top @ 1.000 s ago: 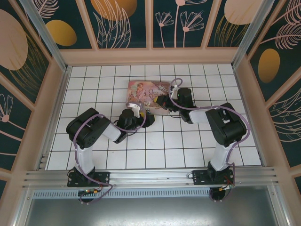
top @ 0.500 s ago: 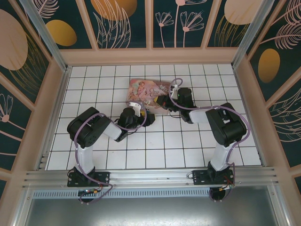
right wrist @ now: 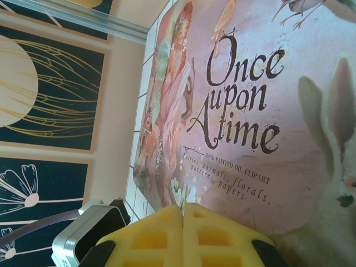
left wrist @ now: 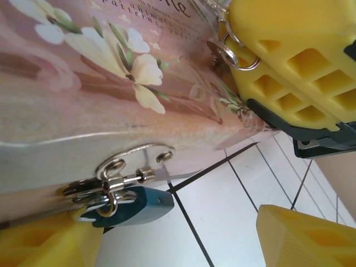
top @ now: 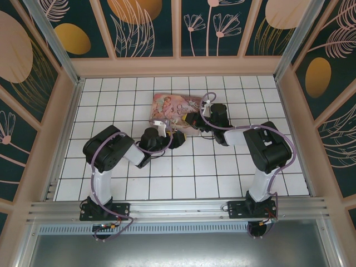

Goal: Unlock the padlock with the key

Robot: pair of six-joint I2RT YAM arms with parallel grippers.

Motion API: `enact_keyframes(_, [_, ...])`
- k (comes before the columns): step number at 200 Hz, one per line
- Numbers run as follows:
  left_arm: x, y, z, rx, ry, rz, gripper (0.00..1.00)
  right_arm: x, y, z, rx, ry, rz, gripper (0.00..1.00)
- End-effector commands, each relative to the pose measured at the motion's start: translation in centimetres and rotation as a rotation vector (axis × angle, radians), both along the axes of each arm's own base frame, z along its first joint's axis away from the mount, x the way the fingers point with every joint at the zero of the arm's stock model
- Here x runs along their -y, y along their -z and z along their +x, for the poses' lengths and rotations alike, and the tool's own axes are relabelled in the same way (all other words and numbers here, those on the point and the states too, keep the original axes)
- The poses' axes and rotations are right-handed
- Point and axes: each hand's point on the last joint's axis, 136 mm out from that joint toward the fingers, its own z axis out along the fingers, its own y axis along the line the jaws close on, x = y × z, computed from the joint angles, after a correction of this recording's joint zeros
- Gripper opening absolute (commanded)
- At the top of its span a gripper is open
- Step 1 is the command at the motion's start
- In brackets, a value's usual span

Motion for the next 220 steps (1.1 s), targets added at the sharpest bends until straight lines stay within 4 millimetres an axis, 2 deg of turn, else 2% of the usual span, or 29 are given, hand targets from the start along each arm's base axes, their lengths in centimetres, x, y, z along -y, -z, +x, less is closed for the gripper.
enact_keyframes(1, [1.0, -3.3, -0.5, 0.069, 0.044, -0.142, 0.73, 0.3, 1.4, -0.4, -0.040, 0.000, -0.020, 0.00])
enact_keyframes(55, [0.5, -2.8, -0.1, 0.040, 0.001, -0.176, 0.75, 0.2, 1.4, -0.5, -0.040, -0.001, -0.018, 0.00])
enact_keyframes(97, [-0.1, -5.6, -0.8, 0.056, -0.014, -0.299, 0.74, 0.2, 1.7, -0.5, -0.044, -0.001, -0.016, 0.00])
enact_keyframes(121, [-0.3, -6.1, -0.8, 0.063, -0.024, -0.316, 0.73, 0.2, 1.7, -0.5, -0.043, -0.001, -0.013, 0.00])
enact_keyframes(220, [-0.4, -3.1, 0.4, 0.002, -0.078, -0.286, 0.74, 0.1, 2.0, -0.5, -0.051, -0.002, -0.015, 0.00])
